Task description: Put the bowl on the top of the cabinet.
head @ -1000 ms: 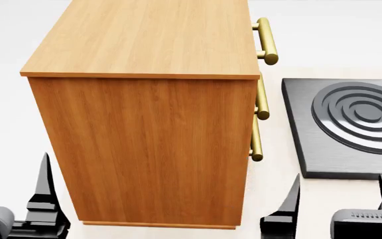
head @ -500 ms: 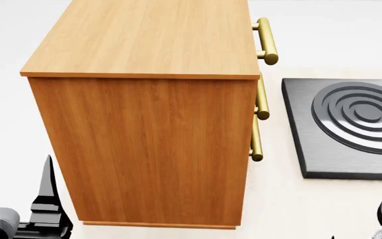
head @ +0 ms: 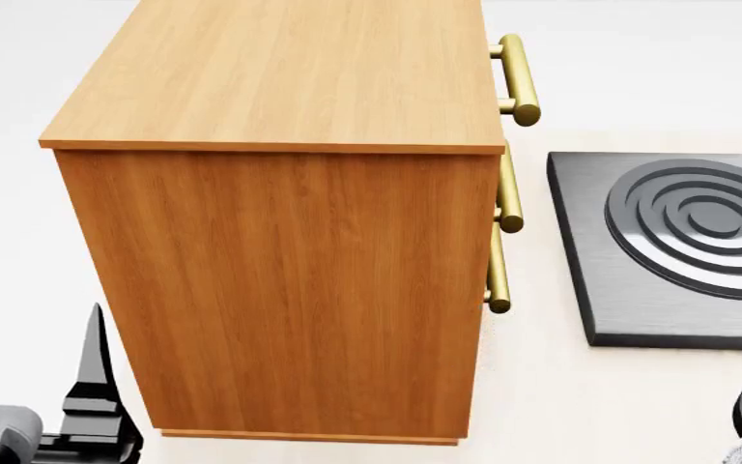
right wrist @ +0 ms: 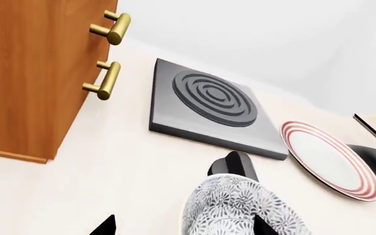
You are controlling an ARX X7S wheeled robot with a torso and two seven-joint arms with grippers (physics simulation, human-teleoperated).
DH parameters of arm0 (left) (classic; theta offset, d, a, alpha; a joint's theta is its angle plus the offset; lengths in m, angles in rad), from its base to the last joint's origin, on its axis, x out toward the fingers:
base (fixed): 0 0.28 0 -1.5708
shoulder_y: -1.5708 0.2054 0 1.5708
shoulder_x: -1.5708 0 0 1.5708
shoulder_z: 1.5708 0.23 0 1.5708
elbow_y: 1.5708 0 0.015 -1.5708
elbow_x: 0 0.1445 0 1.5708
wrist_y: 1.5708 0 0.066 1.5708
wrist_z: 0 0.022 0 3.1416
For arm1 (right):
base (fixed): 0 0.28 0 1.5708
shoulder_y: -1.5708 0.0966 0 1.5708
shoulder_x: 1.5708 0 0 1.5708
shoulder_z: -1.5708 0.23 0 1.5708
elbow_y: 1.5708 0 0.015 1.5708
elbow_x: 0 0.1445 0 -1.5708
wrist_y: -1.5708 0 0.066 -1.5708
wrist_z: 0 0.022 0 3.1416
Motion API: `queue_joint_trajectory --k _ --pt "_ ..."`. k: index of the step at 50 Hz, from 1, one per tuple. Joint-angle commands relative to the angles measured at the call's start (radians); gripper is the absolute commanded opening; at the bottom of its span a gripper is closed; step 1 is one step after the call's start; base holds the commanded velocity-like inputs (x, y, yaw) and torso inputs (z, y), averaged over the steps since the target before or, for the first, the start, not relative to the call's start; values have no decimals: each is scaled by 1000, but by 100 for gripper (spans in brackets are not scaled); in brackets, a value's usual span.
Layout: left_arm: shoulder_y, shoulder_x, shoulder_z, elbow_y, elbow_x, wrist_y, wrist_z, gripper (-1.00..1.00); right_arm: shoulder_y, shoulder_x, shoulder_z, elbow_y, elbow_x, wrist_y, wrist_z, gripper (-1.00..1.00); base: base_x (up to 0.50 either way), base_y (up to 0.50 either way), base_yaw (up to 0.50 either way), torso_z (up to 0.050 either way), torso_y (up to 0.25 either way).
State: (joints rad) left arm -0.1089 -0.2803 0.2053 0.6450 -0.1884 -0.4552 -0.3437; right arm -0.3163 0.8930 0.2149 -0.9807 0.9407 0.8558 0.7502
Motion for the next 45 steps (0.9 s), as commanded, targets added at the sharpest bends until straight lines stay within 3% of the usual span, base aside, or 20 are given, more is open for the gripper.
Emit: queue_joint_trajectory --k 1,45 --pt "0 -4 3 1 -3 1 -6 100 -21 -6 -42 39 -49 -28 -26 100 0 0 0 0 0" --pt "-4 -16 16 -3 -13 5 -25 100 26 -31 -138 165 -122 -55 -65 100 0 0 0 0 0"
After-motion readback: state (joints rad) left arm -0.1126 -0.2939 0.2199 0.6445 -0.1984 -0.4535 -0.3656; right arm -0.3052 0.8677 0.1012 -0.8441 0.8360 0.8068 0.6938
